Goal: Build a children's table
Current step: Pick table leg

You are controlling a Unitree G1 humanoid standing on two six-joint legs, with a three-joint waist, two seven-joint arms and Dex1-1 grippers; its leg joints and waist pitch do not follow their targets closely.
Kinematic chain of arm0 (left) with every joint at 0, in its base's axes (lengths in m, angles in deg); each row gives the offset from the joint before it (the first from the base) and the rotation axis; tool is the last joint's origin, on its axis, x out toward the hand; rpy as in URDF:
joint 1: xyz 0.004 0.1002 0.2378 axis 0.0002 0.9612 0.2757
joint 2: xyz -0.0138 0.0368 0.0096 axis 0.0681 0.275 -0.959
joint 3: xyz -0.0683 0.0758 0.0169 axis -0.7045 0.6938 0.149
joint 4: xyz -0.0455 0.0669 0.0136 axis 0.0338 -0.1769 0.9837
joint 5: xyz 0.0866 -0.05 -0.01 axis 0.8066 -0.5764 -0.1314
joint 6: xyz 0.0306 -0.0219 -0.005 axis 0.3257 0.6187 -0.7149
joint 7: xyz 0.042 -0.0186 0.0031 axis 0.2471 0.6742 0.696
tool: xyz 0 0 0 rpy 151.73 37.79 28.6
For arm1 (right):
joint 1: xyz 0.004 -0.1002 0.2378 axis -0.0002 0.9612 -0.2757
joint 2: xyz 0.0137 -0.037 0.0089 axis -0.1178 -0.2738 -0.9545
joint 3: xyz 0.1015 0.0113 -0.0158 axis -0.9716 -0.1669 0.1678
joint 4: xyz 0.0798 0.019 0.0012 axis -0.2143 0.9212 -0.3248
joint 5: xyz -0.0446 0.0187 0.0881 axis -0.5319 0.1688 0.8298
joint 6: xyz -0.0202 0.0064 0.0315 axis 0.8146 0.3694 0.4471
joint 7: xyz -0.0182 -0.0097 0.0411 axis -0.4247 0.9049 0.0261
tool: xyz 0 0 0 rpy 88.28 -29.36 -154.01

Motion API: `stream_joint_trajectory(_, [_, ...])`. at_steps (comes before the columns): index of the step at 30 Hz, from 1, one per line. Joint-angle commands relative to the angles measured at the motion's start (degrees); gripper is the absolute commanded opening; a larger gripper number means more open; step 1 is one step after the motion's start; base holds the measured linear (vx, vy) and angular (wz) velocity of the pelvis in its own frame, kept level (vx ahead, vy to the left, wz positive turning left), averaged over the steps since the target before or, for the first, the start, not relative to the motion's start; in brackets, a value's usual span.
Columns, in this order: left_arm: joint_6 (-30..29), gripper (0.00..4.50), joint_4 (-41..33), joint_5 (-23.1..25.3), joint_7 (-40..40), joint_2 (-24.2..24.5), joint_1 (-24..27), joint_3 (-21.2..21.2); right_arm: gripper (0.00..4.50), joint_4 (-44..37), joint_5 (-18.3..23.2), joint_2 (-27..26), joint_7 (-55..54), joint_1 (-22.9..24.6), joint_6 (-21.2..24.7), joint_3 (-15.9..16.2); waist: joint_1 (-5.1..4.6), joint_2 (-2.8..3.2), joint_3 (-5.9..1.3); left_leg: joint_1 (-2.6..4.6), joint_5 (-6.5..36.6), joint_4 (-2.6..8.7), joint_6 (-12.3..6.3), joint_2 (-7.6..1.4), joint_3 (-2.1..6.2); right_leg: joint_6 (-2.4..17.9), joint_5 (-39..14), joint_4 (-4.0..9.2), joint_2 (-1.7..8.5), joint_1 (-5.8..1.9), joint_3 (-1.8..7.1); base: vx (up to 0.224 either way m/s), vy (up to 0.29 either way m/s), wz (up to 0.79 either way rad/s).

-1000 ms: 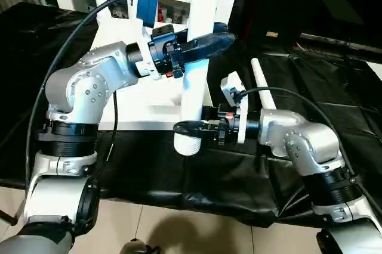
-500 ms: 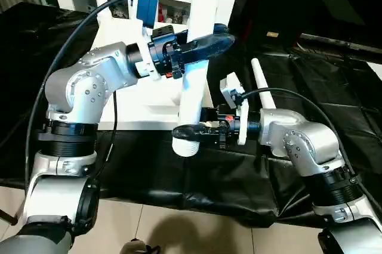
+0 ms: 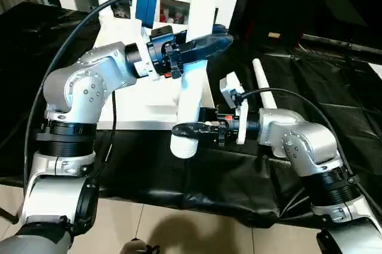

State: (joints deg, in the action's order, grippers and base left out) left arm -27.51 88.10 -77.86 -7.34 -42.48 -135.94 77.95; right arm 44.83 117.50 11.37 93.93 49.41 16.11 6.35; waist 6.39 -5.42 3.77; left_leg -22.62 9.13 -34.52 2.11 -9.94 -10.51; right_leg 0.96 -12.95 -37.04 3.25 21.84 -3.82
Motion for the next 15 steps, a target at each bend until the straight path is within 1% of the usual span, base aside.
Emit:
stream_joint_trajectory(1, [0.44, 1.75, -0.57, -0.69, -0.63, -0.65, -1.45, -0.42, 2.06, 0.23, 0.29, -0.30, 0.55, -0.68, -0.39, 0.42, -0.04, 0.54, -4.26, 1.94, 5.32, 3.67, 1.76, -3.71, 1.23, 11.71, -0.72, 3.80, 5.61, -2.55, 3.23, 0.000, 0.000, 0.00])
stream_joint_trajectory(6, [0.16, 1.75, -0.61, -1.37, -1.05, -1.13, -1.64, -0.89, 1.91, 1.19, 0.05, -0.80, 0.24, -1.00, -0.78, 0.31, -0.03, 0.52, -4.26, 1.92, 5.57, 3.65, 1.79, -3.68, 1.20, 11.81, -0.78, 3.85, 5.66, -2.58, 3.25, 0.000, 0.000, 0.00])
stream_joint_trajectory(7, [0.16, 1.75, -0.62, -1.39, -1.05, -1.14, -1.64, -0.89, 1.91, 1.22, 0.05, -0.82, 0.23, -1.01, -0.80, 0.30, -0.04, 0.64, -4.26, 1.94, 5.70, 3.68, 1.85, -3.71, 1.23, 11.86, -0.95, 3.84, 5.69, -2.55, 3.23, 0.000, 0.000, 0.00])
stream_joint_trajectory(8, [0.14, 1.75, -0.70, -1.41, -1.04, -1.15, -1.61, -0.88, 2.47, 1.43, 0.10, -0.97, 0.15, -1.11, -0.82, 0.18, -0.10, 0.56, -4.28, 1.91, 5.80, 3.65, 1.86, -3.69, 1.21, 11.91, -0.99, 3.84, 5.68, -2.57, 3.23, 0.000, 0.000, 0.00])
stream_joint_trajectory(9, [0.14, 1.75, -0.70, -1.40, -1.01, -1.13, -1.60, -0.87, 2.61, 1.75, 0.07, -1.18, -0.08, -1.27, -0.92, 0.02, -0.09, 0.47, -4.27, 1.85, 5.59, 3.66, 1.80, -3.67, 1.23, 11.82, -0.96, 3.84, 5.64, -2.64, 3.23, 0.000, 0.000, 0.00])
stream_joint_trajectory(11, [0.13, 1.75, -0.70, -1.39, -0.98, -1.12, -1.59, -0.85, 2.63, 1.99, 0.01, -1.32, -0.26, -1.41, -1.02, -0.09, -0.06, 0.60, -4.29, 1.94, 5.44, 3.64, 1.72, -3.67, 1.21, 11.96, -0.71, 3.83, 5.65, -2.52, 3.22, 0.000, 0.000, 0.00])
stream_joint_trajectory(12, [0.11, 1.75, -0.75, -1.37, -0.89, -1.06, -1.55, -0.79, 2.63, 2.18, -0.22, -1.33, -0.38, -1.55, -1.26, -0.07, -0.04, 0.53, -4.30, 1.91, 5.55, 3.61, 1.79, -3.68, 1.21, 12.10, -0.69, 3.83, 5.69, -2.58, 3.23, 0.000, 0.000, 0.00])
stream_joint_trajectory(13, [0.11, 1.75, -0.77, -1.34, -0.81, -1.01, -1.53, -0.74, 2.98, 2.33, -0.43, -1.31, -0.45, -1.68, -1.49, -0.03, -0.02, 0.52, -4.29, 1.88, 5.53, 3.63, 1.79, -3.68, 1.20, 12.12, -0.62, 3.84, 5.70, -2.61, 3.24, 0.000, 0.000, 0.00])
stream_joint_trajectory(15, [0.11, 1.75, -0.80, -1.30, -0.73, -0.97, -1.49, -0.67, 3.02, 2.52, -0.83, -1.23, -0.46, -1.77, -1.89, 0.11, -0.07, 0.48, -4.27, 1.91, 5.70, 3.69, 1.93, -3.71, 1.24, 11.88, -0.82, 3.84, 5.61, -2.58, 3.21, 0.000, 0.000, 0.00])
